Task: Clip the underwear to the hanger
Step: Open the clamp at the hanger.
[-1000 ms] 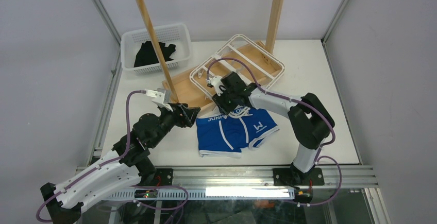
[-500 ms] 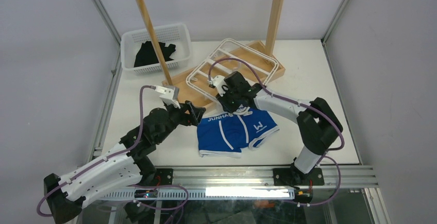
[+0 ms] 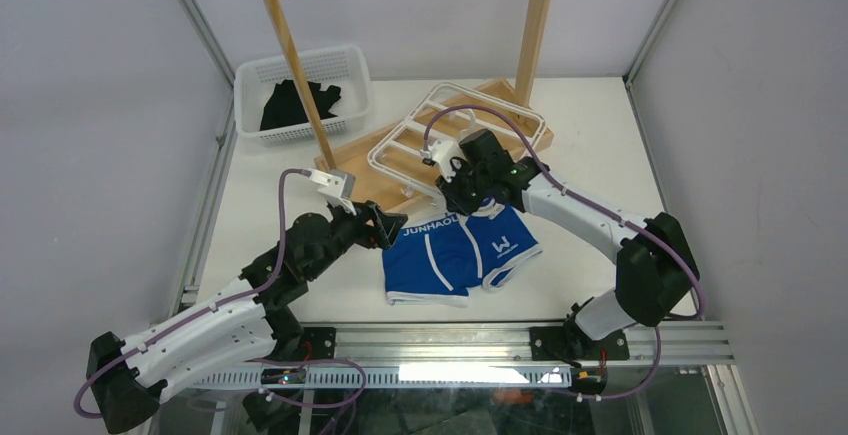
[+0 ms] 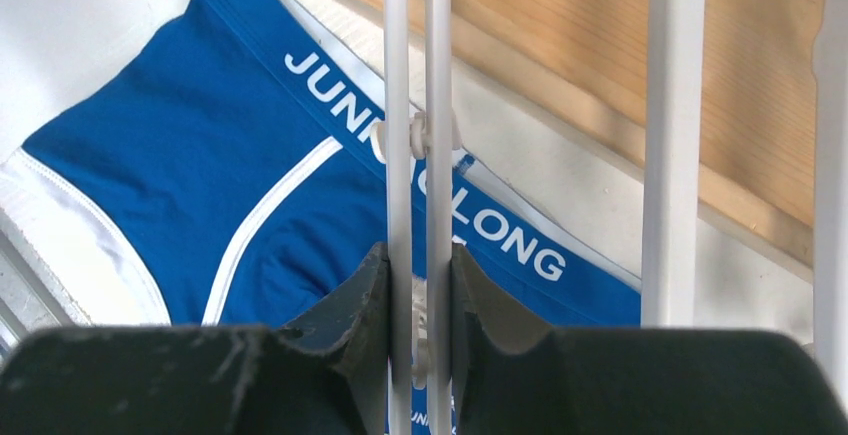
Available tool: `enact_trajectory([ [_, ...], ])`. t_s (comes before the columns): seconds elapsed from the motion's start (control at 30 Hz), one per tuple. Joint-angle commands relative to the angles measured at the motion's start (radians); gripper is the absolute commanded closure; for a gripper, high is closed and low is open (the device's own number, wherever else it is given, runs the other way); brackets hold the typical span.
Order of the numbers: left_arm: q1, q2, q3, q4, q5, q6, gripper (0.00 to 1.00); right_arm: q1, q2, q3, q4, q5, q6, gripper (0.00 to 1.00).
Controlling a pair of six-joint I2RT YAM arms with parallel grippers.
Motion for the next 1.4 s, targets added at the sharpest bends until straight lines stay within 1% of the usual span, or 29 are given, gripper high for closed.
enact_trajectory([
  [0.0,0.007,-0.006,-0.029,0.104,0.025,0.018,0.23,-0.025,-0.065,0.028,-0.002,0.018,-0.063,1.00],
  [0.13,0.007,-0.003,-0.031,0.103,0.010,0.013,0.24,-0.027,-0.018,0.046,-0.069,0.030,-0.042,1.00],
  [0.27,0.007,-0.009,-0.035,0.092,-0.037,0.008,0.24,-0.029,0.018,0.025,-0.070,0.046,-0.002,1.00],
  [0.4,0.007,-0.015,-0.054,0.090,-0.066,0.008,0.24,-0.039,-0.022,0.001,-0.032,0.045,0.021,1.00],
  [0.53,0.006,-0.019,-0.075,0.103,-0.065,-0.005,0.24,-0.060,-0.057,0.012,-0.040,0.047,0.007,1.00],
  [0.63,0.006,-0.022,-0.084,0.116,-0.065,-0.011,0.24,-0.061,-0.037,0.013,-0.055,0.052,0.005,0.90],
  [0.77,0.007,-0.028,-0.082,0.118,-0.064,-0.008,0.24,-0.062,0.018,-0.010,-0.026,0.026,0.039,0.80],
  [0.87,0.007,-0.042,-0.084,0.105,-0.063,-0.007,0.24,-0.062,0.054,-0.031,0.019,0.028,0.058,0.76],
  [1.0,0.007,-0.074,-0.094,0.076,-0.077,-0.011,0.24,-0.062,0.091,-0.029,0.022,0.034,0.061,0.71],
  [1.1,0.006,-0.102,-0.102,0.061,-0.094,-0.019,0.24,-0.062,0.089,-0.024,0.029,0.017,0.063,0.67],
  [1.23,0.007,-0.124,-0.106,0.052,-0.112,-0.027,0.24,-0.057,0.062,0.004,0.065,-0.018,0.064,0.56],
  [1.3,0.007,-0.126,-0.104,0.048,-0.114,-0.027,0.24,-0.055,0.059,0.028,0.081,-0.033,0.063,0.47],
  [1.37,0.006,-0.126,-0.100,0.043,-0.117,-0.026,0.24,-0.048,0.077,0.063,0.082,-0.052,0.057,0.44],
])
